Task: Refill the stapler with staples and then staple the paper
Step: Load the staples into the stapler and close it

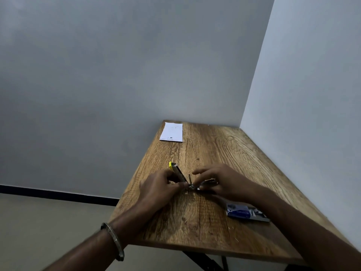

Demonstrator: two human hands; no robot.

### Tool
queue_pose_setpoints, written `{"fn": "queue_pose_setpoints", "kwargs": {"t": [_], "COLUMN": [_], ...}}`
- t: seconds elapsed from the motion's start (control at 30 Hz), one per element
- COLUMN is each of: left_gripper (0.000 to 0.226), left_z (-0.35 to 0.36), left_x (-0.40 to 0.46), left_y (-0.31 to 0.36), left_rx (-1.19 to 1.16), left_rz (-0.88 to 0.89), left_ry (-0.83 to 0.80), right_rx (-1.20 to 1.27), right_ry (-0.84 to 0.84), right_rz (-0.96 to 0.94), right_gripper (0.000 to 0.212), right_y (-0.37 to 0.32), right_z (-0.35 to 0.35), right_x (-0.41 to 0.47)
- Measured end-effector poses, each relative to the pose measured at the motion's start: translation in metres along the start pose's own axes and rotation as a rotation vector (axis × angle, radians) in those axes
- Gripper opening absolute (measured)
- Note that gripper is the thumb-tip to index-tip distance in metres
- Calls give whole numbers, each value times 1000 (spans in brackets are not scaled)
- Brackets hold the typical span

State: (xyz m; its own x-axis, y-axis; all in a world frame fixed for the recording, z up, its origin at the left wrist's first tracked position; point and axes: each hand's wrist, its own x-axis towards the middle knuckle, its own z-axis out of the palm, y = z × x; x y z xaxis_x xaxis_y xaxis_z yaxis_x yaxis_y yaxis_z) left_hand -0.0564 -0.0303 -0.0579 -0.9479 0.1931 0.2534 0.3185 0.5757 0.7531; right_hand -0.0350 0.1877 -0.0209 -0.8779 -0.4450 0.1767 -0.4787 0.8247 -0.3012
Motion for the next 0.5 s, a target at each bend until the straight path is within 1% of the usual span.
{"fn": "queue_pose_setpoints", "kwargs": {"t": [0.13, 0.27, 0.43, 0.5], "left_gripper": [23, 11, 13, 10], "left_z": [-1, -2, -3, -3], "left_x": [0, 0, 0, 0], "left_y": [2, 2, 5, 5], "left_rx": [-14, -8, 17, 14], "left_rz": [-6, -22, -21, -17], "left_ry": [-16, -31, -57, -56], "right_rx": [53, 80, 80, 89], "right_ry": [9, 57, 91, 111], "right_rz": [39, 78, 83, 83], "right_gripper": [21, 20, 28, 29], "right_y": [5, 13, 20, 21], "right_z": [-1, -10, -12, -9], "right_x": [-2, -11, -22, -23]}}
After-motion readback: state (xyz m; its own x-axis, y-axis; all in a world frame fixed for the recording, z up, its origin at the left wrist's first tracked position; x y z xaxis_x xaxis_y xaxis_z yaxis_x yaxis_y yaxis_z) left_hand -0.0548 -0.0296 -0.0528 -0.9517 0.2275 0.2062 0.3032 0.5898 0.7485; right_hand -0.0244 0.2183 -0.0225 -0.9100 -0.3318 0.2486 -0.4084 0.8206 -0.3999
